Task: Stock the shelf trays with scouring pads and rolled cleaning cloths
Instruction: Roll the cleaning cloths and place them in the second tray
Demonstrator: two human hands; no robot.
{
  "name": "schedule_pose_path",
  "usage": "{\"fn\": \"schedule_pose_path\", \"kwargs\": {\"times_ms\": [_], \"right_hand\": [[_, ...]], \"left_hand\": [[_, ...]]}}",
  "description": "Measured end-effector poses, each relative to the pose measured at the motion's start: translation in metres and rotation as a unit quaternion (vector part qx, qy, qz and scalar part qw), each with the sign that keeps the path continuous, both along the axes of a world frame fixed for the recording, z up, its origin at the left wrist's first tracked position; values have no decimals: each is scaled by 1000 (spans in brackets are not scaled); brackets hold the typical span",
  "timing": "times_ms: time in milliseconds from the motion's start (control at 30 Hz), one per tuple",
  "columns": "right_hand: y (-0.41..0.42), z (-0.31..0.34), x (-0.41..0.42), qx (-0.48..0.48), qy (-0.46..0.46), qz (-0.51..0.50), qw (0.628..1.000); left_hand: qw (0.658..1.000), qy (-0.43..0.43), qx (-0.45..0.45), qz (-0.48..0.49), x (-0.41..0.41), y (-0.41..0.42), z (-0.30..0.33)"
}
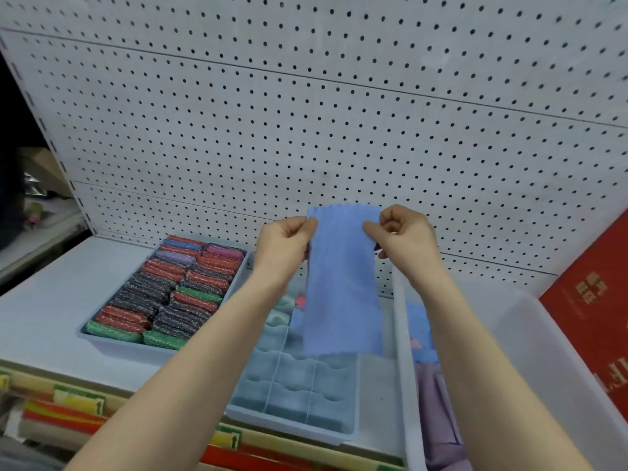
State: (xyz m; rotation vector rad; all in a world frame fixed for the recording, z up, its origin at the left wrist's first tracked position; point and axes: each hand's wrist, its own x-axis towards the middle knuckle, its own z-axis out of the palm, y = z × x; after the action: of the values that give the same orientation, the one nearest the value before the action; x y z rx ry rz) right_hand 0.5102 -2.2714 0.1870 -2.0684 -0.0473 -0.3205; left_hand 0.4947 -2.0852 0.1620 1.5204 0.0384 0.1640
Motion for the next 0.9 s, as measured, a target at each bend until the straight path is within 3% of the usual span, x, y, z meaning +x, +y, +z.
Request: {"fn": "schedule_pose_path", "kwargs": {"times_ms": [133, 300, 467, 567, 700, 800, 900], "right_hand": [[20, 3, -11, 39, -43, 31, 998], [26, 12, -20, 47, -76, 71, 993], [17, 18, -24, 69, -66, 103, 990], [-2, 11, -20, 112, -63, 89, 988], [-10, -18, -23, 89, 95, 233, 964], [0, -28, -26, 184, 103, 245, 946], [5, -27, -24, 216, 85, 204, 951]], "left_hand": [[997, -50, 56, -9, -7, -15, 2], [990, -116, 60, -49, -25, -28, 18], [988, -124, 93, -12, -12, -18, 14], [992, -109, 55, -14, -10, -10, 21], [992, -111, -5, -57, -12, -2, 37], [993, -92, -39, -60, -9, 0, 42], [992, -21, -73, -100, -6, 2, 33]]}}
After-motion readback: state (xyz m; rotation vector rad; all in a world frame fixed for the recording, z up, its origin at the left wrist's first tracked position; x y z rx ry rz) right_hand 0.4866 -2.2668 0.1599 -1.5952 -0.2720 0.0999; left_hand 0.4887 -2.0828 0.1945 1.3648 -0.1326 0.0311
